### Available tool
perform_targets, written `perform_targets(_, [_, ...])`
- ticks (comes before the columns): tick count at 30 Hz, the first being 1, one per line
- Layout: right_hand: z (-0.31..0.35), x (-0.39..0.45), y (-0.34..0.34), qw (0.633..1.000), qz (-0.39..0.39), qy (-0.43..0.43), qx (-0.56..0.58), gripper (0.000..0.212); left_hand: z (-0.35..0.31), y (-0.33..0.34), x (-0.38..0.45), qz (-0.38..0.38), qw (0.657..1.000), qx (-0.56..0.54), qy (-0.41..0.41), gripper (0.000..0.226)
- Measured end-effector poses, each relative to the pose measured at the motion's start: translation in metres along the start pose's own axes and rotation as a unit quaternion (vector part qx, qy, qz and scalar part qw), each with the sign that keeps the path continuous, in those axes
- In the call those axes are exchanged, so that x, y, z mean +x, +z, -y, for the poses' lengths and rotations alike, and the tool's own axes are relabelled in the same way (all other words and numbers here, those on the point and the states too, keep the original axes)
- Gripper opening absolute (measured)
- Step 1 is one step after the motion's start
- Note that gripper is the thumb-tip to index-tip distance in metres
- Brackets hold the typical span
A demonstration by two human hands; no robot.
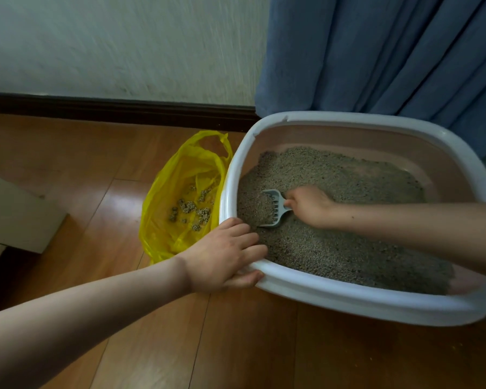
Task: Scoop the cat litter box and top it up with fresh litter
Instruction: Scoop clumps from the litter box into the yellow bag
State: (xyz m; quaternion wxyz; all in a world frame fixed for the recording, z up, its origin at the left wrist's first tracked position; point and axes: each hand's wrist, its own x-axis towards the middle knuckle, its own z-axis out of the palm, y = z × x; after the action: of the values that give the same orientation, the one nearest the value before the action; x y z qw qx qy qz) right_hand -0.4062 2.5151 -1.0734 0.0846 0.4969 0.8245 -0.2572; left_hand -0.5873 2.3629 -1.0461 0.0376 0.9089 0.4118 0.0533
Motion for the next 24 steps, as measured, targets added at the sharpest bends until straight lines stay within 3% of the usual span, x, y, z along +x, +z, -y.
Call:
perform_targets(5, [-0.008,-0.011,-0.005,0.996,0.0,-0.023,0.084,0.038,-0.001,-0.002,0.0,-0.004,1.0,0.001,0.0,0.028])
perform_targets(12, [-0.021,-0.031,-0.025,0.994,0.015,-0.043,0.095,0.032,0.0,-0.001,0.0,-0.002,1.0,0.006,0.0,0.028])
perform_targets(18, [-0.045,-0.039,-0.045,0.995,-0.026,0.001,0.093,0.033,0.0,-0.001,0.0,-0.008,1.0,0.005,0.003,0.029])
perform_targets(24, [-0.049,-0.064,-0.046,0.998,0.019,-0.017,0.066,0.027,0.0,0.0,0.0,-0.005,1.0,0.01,0.003,0.03])
